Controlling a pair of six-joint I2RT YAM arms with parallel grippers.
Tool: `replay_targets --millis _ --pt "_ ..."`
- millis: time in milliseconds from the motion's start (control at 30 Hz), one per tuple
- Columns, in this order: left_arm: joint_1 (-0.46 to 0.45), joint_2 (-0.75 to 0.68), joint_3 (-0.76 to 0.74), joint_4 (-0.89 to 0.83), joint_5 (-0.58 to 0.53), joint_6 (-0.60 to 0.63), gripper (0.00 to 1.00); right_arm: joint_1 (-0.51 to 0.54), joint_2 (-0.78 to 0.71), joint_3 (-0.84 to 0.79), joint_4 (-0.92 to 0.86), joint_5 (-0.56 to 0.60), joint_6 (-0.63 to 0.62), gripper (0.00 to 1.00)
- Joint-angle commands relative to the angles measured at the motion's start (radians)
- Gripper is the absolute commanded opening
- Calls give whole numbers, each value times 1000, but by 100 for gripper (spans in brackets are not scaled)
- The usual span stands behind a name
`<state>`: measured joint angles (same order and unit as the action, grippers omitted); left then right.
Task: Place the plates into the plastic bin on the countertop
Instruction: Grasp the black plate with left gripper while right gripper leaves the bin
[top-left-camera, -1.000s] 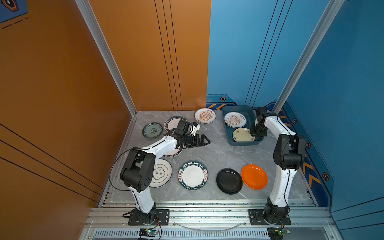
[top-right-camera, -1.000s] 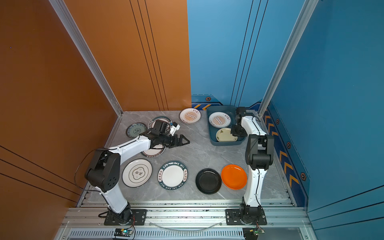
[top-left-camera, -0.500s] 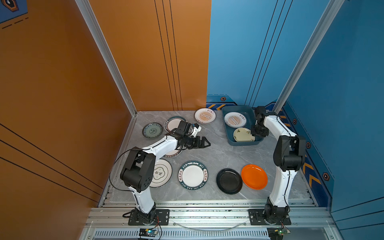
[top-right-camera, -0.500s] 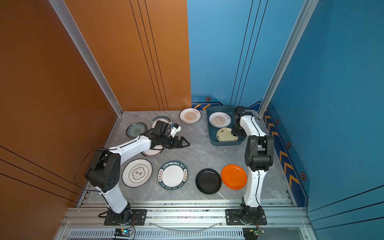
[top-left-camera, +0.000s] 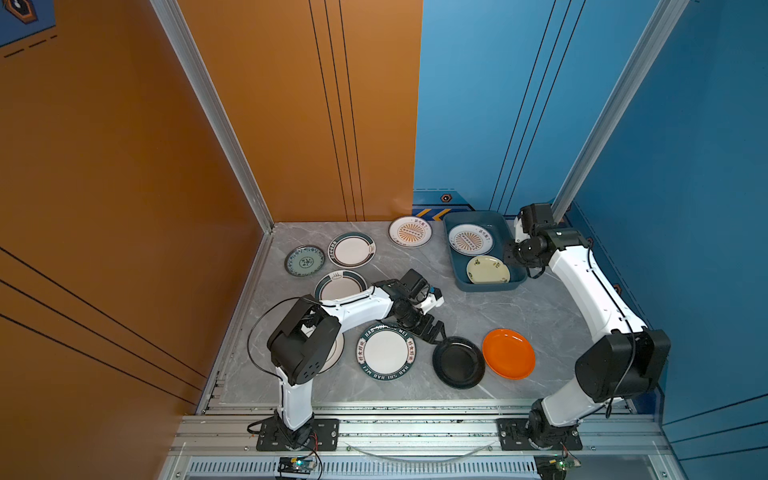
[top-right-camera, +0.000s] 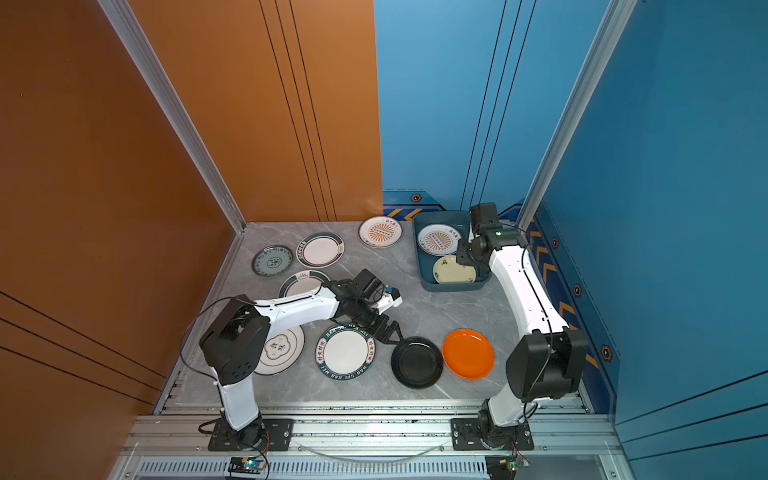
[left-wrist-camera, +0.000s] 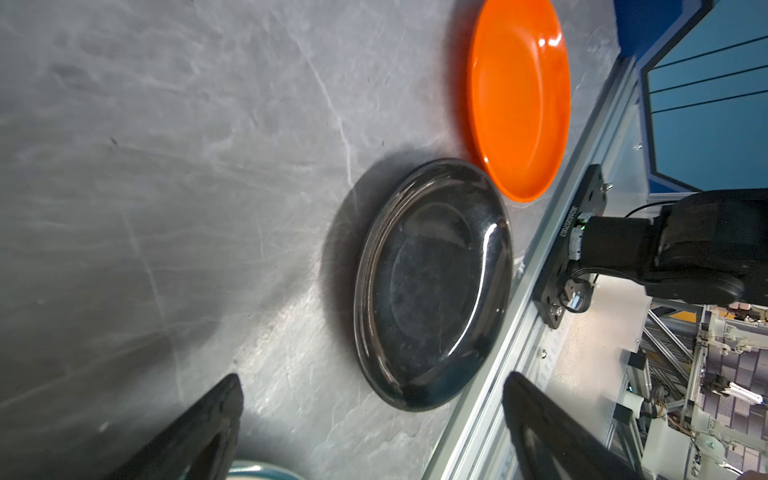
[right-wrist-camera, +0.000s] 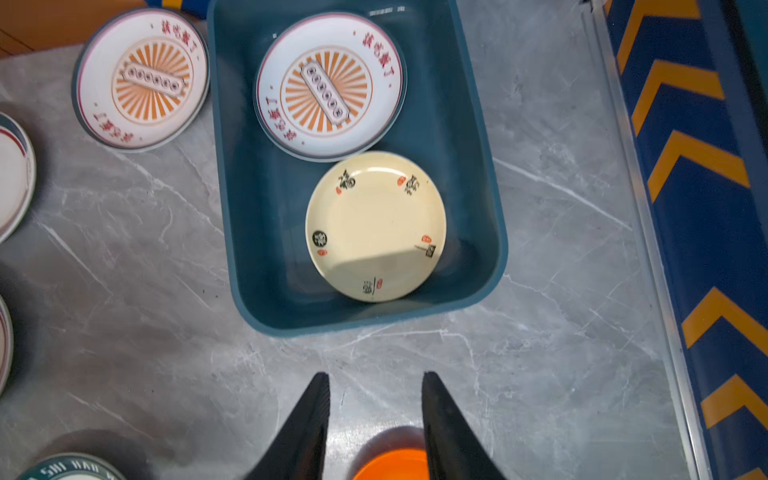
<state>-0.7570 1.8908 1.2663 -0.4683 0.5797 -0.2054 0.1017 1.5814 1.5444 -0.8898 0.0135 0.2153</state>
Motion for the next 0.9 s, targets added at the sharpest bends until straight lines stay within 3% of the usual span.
replay_targets --millis 0,133,367,667,867 --pt "-22 42 11 -41 -43 20 94 8 -51 -63 10 -31 14 40" --pt "-30 74 21 -41 -32 2 80 7 -91 -94 15 -33 11 40" --pt "-71 97 20 -41 -21 -3 72 -20 -110 -131 35 -46 5 40" --pt "-104 134 25 -41 -20 -14 45 -23 -132 -158 48 -64 21 39" --pt "-108 164 42 -41 -1 -19 32 -28 -156 -167 49 -60 19 39"
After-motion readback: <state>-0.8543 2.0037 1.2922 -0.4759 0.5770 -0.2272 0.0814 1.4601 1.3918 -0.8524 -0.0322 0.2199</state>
